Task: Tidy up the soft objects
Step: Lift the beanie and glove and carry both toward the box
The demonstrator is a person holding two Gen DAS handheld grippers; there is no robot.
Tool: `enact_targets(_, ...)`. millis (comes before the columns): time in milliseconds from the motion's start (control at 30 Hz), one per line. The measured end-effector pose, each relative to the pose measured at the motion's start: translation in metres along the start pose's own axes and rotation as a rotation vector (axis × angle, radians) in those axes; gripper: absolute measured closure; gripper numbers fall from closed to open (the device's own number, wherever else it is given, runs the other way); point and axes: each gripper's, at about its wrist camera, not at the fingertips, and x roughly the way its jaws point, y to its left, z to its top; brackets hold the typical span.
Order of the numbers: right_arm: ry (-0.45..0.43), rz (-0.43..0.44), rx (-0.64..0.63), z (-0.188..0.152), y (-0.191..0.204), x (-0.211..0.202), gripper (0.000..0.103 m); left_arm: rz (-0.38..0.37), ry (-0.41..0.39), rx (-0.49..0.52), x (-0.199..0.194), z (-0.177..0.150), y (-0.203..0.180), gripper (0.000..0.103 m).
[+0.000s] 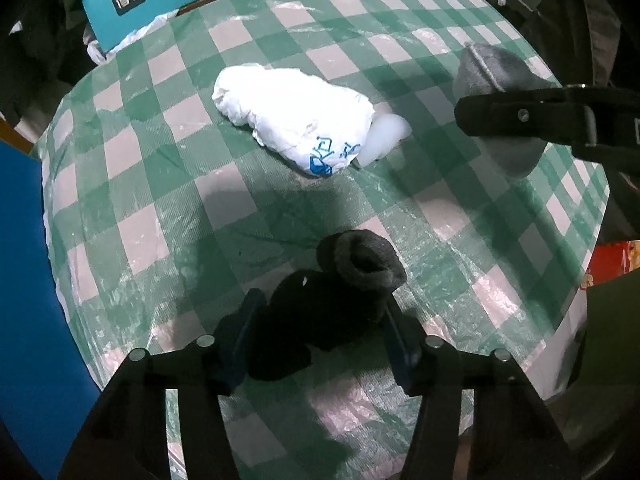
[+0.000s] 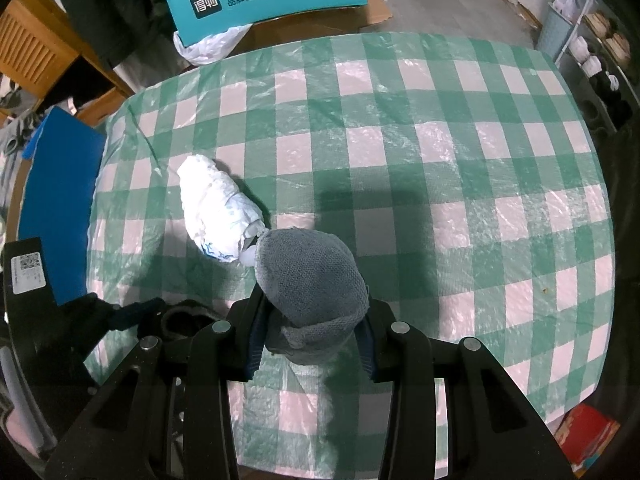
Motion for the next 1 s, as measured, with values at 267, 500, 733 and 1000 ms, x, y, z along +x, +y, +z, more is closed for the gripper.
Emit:
enact_targets(267, -0.008, 0.004, -0.014, 0.0, 0.003, -0.004, 0.065, 0.047, -0.039, -0.025, -0.017, 0.002, 0.006, 0.048)
enact_targets(500, -0.045, 0.019, -0.036, 0.001, 0.014, -0.019, 0.065, 0.097, -0.103, -0.049, -0.04, -0.002, 0.006, 0.048)
enact_targets(733, -0.079, 0.033, -0.063, 0.004, 0.028, -0.034, 0.065, 0.127, -0.165, -0.079, -0.071, -0.007, 0.015, 0.048)
enact_targets(1000, -0.123, 0.046, -0.112, 0.004, 0.051, -0.052, 0.065, 0.137, -0.214, -0.106, -0.098, -0.011, 0.022, 0.048)
